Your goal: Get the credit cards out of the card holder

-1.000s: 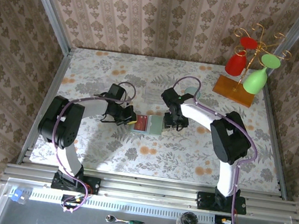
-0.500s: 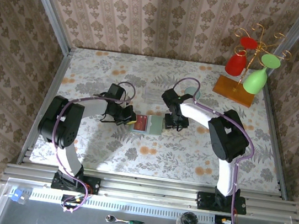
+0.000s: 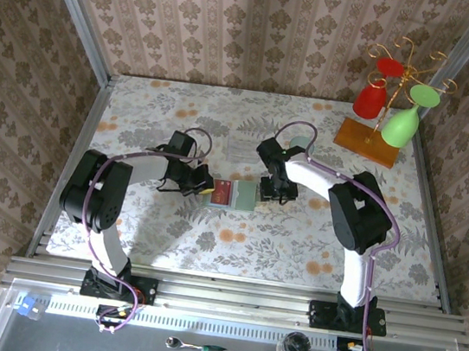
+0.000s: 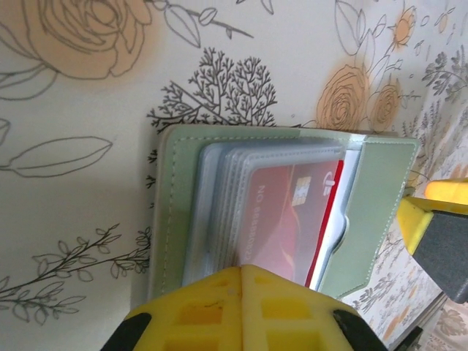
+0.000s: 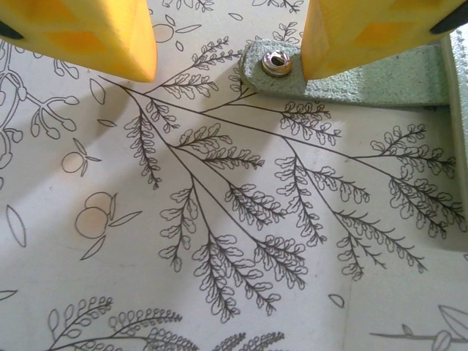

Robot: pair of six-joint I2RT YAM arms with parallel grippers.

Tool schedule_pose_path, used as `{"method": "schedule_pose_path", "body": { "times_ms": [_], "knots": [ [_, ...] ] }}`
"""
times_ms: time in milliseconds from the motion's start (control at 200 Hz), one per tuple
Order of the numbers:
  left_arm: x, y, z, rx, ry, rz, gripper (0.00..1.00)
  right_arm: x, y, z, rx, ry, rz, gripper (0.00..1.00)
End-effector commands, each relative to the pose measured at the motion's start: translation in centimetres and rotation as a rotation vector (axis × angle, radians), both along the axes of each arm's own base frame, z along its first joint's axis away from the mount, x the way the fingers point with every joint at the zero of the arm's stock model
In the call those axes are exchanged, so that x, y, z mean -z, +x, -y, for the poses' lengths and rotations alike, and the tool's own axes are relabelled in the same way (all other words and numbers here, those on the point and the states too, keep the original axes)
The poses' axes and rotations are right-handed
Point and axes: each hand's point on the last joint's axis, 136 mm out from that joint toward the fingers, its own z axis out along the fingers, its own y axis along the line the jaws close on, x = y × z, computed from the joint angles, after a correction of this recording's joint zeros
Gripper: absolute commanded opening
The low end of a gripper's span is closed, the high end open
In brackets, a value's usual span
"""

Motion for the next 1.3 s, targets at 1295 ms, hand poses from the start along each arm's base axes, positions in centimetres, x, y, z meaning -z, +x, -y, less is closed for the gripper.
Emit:
{"method": "schedule_pose_path", "body": {
  "times_ms": [1295],
  "knots": [
    [0.2,-0.1,-0.5,0.042,0.066,0.040,0.05,-4.2,0.4,-14.4,0.052,0.754,-0.071,0.27]
  ]
}}
